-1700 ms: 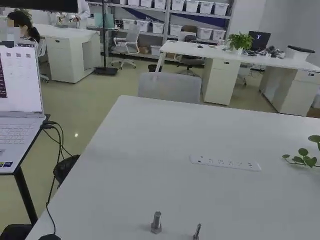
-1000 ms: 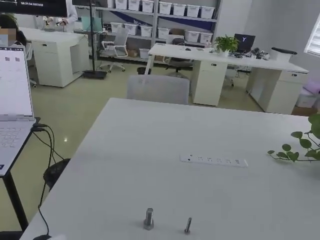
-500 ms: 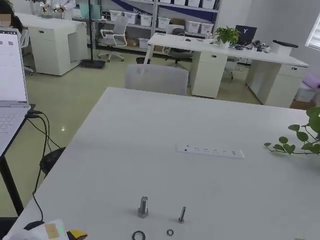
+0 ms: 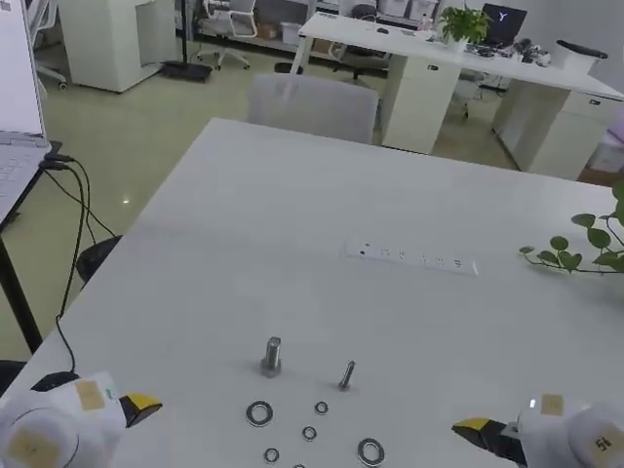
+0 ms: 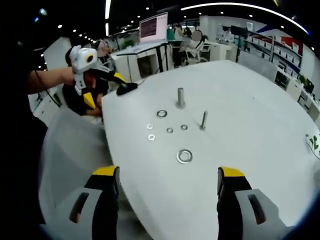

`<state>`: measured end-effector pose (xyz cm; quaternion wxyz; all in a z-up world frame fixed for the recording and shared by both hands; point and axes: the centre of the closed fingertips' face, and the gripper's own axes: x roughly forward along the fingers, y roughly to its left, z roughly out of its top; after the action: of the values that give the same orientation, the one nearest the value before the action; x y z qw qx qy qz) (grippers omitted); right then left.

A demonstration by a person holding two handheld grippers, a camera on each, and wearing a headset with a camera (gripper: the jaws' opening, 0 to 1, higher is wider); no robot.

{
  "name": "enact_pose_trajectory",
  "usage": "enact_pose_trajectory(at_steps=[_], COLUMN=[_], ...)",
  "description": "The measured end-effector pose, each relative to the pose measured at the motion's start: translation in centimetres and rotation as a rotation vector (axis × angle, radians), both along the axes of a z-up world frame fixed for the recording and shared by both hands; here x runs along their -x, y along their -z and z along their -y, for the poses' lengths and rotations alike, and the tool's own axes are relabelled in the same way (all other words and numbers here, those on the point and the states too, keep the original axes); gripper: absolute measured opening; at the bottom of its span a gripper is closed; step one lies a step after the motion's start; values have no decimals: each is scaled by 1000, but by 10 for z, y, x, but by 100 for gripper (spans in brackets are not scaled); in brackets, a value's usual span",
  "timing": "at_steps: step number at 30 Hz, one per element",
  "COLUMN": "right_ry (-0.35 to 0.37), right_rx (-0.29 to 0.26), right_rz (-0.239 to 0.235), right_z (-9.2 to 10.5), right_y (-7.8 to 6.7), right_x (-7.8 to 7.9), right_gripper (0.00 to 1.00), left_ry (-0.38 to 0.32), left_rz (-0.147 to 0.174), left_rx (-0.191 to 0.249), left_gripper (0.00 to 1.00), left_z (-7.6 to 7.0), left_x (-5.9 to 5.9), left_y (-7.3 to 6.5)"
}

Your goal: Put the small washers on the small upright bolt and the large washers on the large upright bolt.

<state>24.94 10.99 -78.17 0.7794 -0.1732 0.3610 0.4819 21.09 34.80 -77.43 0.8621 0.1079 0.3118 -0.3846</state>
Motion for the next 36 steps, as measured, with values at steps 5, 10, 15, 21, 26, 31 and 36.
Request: enact_pose_trajectory(at_steps=[5,10,15,21,26,31,36], right_ry=[-39,-90,-135,-184,-220,-268,-312], right_rx=[31,70,111,163,189,231,255], right_rz=[10,19,24,17,12,5,-2], right_z=[-5,-9,-13,-15,-18,-20,-20], right_y=[3,8,14,25,32,39,46], right_x=[-7,-13,-18,-23,-31,-36,-38], right_gripper=[77,74,70,66,63,59,55], left_ry=[19,21,16,26,35,51,50], left_rz=[15,12,6,12,12,11,11], left_rx=[-5,-21,-19,-29,-31,-29,-25], left_gripper=[84,83,81,80,80,80,79], left_z=[4,2,0,0,1,8,11], left_x=[1,1,1,1,2,3,2], left_y=[0,5,7,10,11,13,13])
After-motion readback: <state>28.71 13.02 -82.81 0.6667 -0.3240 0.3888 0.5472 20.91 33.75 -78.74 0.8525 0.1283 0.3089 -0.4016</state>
